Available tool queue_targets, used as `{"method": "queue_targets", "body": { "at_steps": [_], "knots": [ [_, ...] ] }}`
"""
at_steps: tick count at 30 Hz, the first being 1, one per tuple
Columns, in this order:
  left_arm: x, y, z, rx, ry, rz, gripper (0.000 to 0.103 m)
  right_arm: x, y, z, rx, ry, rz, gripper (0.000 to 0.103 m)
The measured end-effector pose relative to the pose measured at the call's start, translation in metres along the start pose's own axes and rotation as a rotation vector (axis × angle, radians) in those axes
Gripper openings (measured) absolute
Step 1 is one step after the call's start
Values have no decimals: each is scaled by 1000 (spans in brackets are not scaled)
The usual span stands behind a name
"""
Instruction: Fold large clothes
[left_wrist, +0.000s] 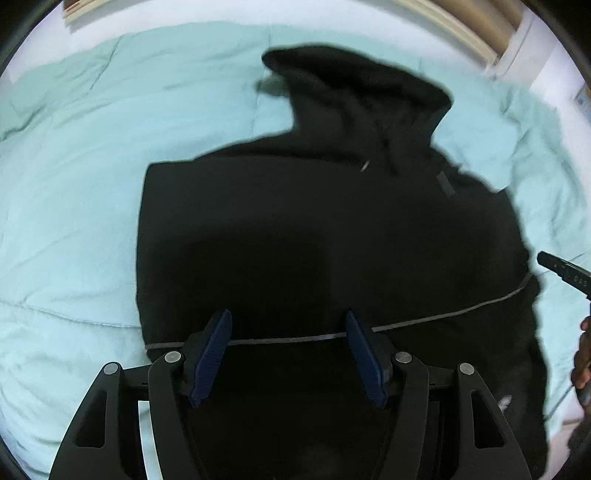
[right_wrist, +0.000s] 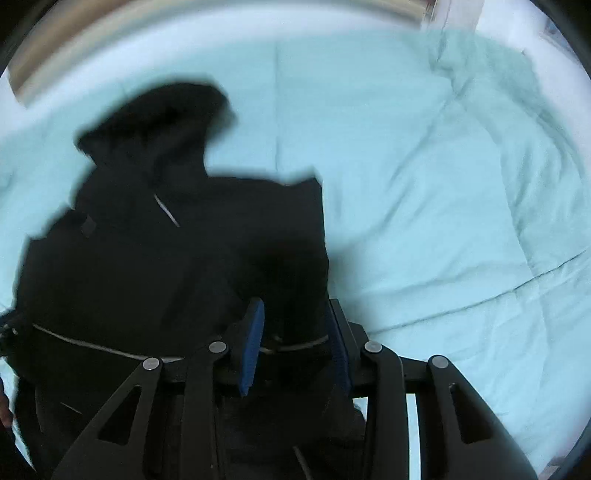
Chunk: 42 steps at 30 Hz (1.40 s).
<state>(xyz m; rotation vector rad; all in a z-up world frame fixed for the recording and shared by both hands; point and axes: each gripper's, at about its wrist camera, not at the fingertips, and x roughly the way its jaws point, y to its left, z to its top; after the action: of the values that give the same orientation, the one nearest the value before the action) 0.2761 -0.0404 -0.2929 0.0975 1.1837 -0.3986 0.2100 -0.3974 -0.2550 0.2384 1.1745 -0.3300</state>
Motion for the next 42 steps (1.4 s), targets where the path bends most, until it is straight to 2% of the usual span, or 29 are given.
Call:
{"method": "queue_targets", "body": {
  "at_steps": [2,7,11,14,16,18,21,23,25,30,34,36,38,42],
  "knots": [
    [7,0,1,2,0,9,68,21,-10,-5,54,52,73,38],
    [14,-5,7,8,18,34,69,32,-14,-6,83,67,91,38],
    [0,-8,6,0,10,23,70,8,-18,-4,116,57,145,40],
    [-18,-9,7,-36,-21,-50,70,-21,-12,-1,116,20,201,44],
    [-29,-11,7,-41,-52,-74,70,-37,6,0,77,-7,241,45],
    [-32,-15,7,-31,-74,-67,70,-41,29,-1,18,-8,258,45],
    [-15,-13,4,-39,-24,-37,70,-18,66,-9,-70,48,207,45],
    [6,-7,0,-41,32,-11,69,13,86,-19,-112,122,156,45],
    [17,-2,-5,-41,38,-16,69,43,95,-31,-133,164,124,45],
    [21,-5,-2,-53,36,9,70,50,96,-30,-121,179,127,45],
    [-2,-2,4,-75,-1,-49,70,39,88,-18,-114,207,180,47],
    [-20,1,14,-87,-49,-83,70,26,83,-8,-101,205,235,50],
    [-38,5,32,-91,-116,-99,70,12,82,7,-91,169,266,63],
    [-46,3,84,-70,-193,-100,70,-9,81,51,-64,64,322,67]
  ]
}}
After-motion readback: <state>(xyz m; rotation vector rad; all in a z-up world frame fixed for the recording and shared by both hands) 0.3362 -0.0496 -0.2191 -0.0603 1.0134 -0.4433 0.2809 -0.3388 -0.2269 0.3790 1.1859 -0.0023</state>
